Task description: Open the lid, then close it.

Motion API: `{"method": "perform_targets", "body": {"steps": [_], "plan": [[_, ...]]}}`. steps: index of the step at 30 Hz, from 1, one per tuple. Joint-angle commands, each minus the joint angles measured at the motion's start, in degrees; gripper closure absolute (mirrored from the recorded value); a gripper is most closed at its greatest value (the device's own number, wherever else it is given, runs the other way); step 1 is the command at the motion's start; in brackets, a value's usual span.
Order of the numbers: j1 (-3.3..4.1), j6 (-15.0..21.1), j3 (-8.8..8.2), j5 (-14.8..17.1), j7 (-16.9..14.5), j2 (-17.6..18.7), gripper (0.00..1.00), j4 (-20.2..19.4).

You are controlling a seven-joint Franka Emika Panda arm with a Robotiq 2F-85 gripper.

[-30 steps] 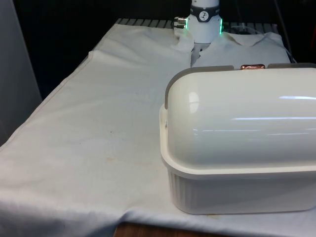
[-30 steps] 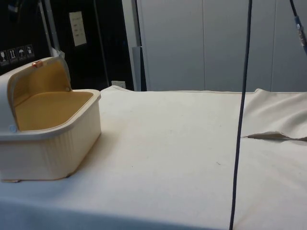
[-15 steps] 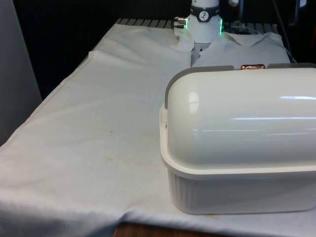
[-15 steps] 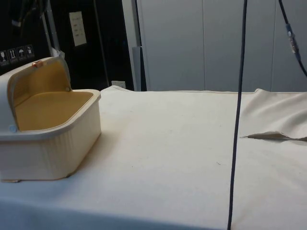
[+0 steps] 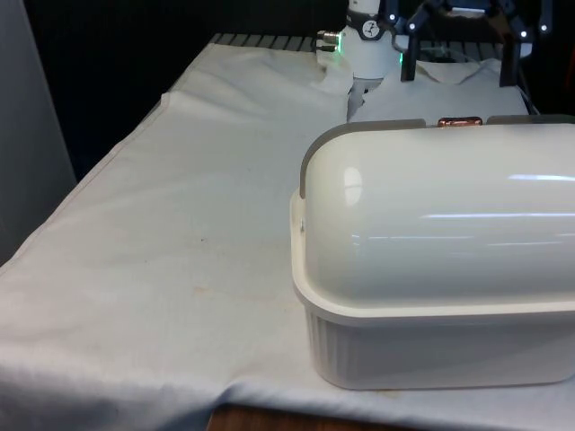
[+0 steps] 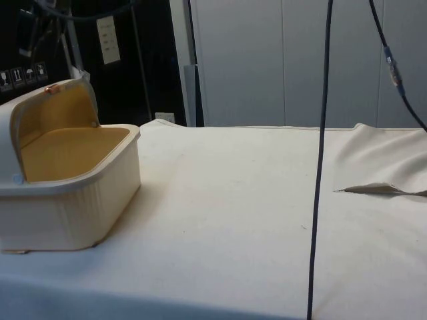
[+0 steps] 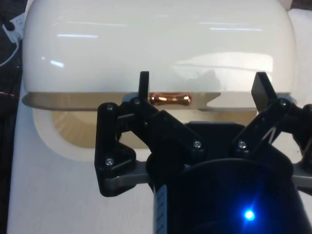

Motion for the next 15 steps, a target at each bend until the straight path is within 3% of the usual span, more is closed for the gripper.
{"method": "perform_targets", "body": {"steps": [1, 8, 9, 10, 11, 15], "plan": [[-0.17, 0.6, 0.34, 0.5, -0.1, 0.5, 0.0, 0.5], [-0.29, 2.6, 0.57, 1.9, -0.1, 1.3, 0.0, 0.6], [0.06, 1.9, 0.11, 1.2, 0.2, 1.0, 0.01, 0.4], [-0.29, 2.9, 0.57, 2.1, -0.1, 1.4, 0.01, 0.6], [-0.29, 3.4, 0.63, 2.3, -0.2, 1.6, 0.12, 0.6], [-0.29, 4.1, 0.57, 2.9, -0.3, 1.8, 0.33, 0.6]]}}
